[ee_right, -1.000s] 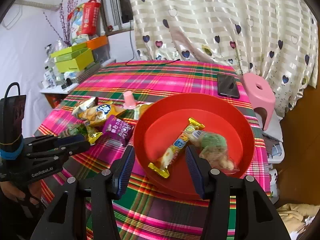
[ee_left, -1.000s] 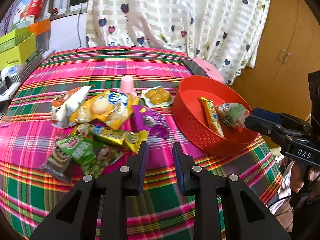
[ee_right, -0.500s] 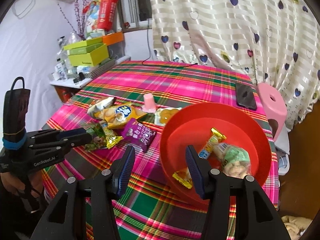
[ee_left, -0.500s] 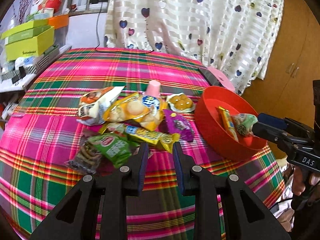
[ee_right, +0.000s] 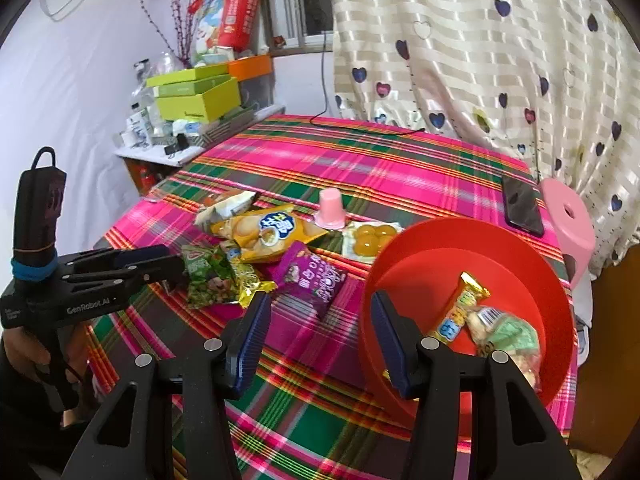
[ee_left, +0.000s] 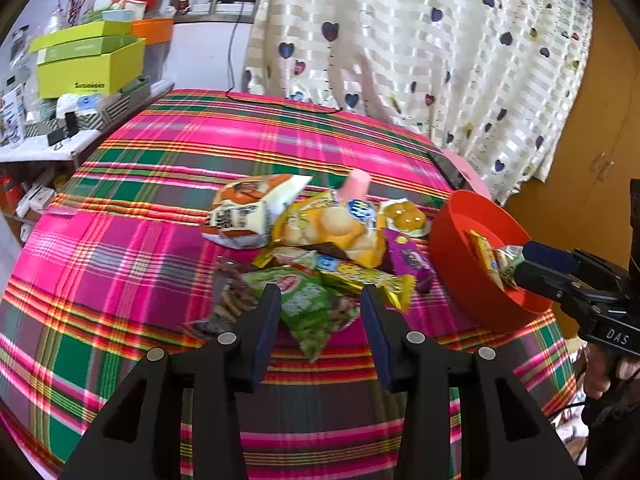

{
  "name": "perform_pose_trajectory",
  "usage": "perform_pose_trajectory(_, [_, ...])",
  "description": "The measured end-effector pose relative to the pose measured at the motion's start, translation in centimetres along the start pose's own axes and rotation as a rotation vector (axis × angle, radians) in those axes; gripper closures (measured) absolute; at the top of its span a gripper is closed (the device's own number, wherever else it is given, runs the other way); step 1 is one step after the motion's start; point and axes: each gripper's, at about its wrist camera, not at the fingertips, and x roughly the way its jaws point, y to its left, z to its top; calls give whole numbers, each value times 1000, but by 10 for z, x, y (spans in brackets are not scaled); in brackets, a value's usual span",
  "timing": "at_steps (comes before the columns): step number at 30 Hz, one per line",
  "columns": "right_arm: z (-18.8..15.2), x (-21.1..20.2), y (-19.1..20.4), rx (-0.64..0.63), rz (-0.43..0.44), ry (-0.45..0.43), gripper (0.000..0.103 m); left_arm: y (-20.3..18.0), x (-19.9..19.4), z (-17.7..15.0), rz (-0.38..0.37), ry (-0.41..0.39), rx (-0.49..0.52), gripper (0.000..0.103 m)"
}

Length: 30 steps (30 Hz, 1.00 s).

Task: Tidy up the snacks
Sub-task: 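Withdraw both grippers from the basket back toward the snack pile, then grasp the dark brown snack packet with the left gripper while the right grasps the yellow bread bag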

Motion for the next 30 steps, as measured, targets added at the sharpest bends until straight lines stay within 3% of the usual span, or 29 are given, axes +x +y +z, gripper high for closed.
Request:
perform_pose_trajectory(7, [4,10,7,-17,25,11,52,23,1,1,41,-6,-43,51])
perform_pose_trajectory(22, [17,39,33,-80,88,29,58,50,7,-3,77,10,-74,51])
perform_pose_trajectory(30, [18,55,50,-123,129,57,58,57,32,-10,76,76,-31,51])
